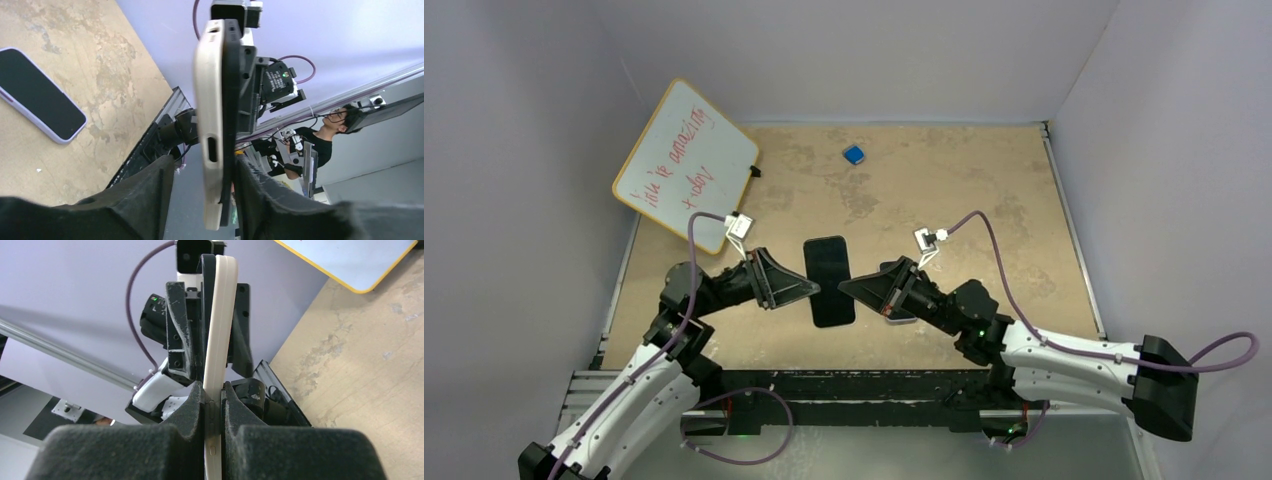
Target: Put the phone into the phone case
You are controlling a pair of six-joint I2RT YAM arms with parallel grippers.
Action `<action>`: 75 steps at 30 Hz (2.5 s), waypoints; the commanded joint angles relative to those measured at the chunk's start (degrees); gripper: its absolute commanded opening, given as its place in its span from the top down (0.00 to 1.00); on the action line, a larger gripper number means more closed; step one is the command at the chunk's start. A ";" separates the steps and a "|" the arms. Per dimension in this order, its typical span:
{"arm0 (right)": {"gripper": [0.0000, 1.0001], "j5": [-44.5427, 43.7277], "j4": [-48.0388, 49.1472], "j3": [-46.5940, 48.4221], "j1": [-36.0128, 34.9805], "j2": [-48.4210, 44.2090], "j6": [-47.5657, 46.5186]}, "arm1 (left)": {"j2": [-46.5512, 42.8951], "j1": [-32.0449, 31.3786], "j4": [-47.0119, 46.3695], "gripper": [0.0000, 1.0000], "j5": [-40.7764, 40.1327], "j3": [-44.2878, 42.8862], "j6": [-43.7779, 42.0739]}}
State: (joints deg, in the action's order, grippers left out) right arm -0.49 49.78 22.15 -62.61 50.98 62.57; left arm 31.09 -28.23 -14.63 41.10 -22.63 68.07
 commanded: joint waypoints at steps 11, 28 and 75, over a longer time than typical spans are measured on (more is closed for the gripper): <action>0.79 1.79 5.31 1.14 -0.13 0.95 0.48 | 0.72 0.28 3.26 1.00 1.11 -1.26 -7.92; 1.00 -1.23 7.79 0.17 -0.14 -2.16 -1.43 | 1.20 0.28 0.80 0.44 4.26 -0.68 -1.77; 1.00 9.35 -2.17 0.73 0.03 -4.71 -13.40 | 0.32 -0.56 9.75 0.44 0.32 -11.29 -17.52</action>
State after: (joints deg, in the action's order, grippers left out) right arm 4.69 44.80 22.26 -62.52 47.99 51.33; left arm 32.23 -28.91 0.45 41.08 -31.97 49.93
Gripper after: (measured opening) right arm 0.075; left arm 0.550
